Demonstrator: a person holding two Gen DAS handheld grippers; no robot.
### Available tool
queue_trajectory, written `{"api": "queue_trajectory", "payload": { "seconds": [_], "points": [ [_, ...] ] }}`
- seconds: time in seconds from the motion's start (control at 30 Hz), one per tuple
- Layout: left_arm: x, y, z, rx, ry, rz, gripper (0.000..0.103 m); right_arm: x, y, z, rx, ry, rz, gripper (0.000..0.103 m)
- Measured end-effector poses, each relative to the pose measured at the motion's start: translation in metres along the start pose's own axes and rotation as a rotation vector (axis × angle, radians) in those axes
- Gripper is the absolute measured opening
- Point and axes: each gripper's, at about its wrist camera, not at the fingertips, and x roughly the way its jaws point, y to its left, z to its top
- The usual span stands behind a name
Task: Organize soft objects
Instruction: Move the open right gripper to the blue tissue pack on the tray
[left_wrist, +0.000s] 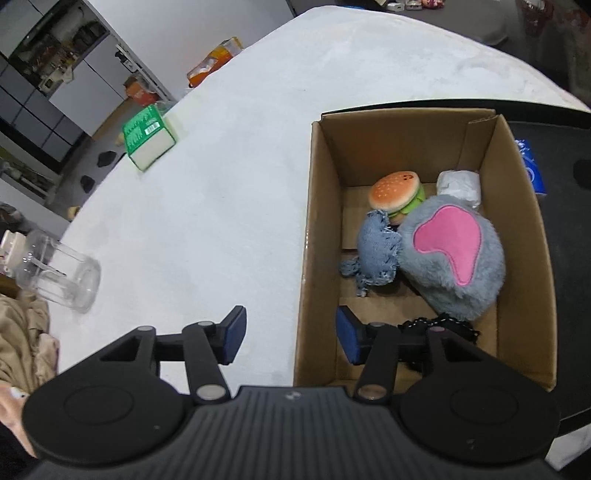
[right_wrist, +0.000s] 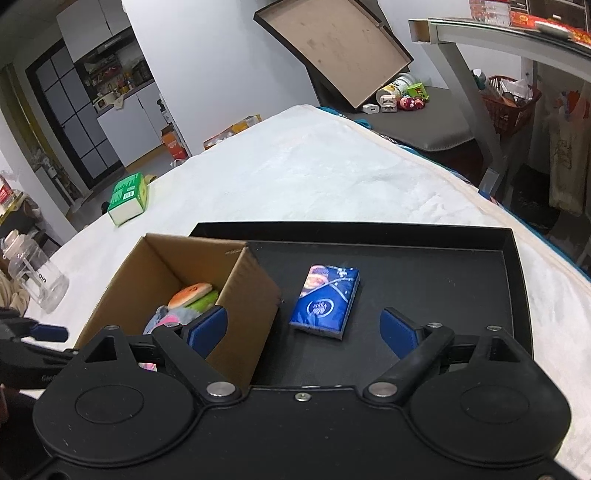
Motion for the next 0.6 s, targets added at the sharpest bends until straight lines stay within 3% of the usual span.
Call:
{"api": "queue_trajectory", "payload": {
  "seconds": [0.6],
  "points": [
    [0.017,-0.025,0.010,0.093,0.069,0.102,0.052,0.047,-0.026,0.000,0.024,-0.009,0.063,0.089]
  ]
}}
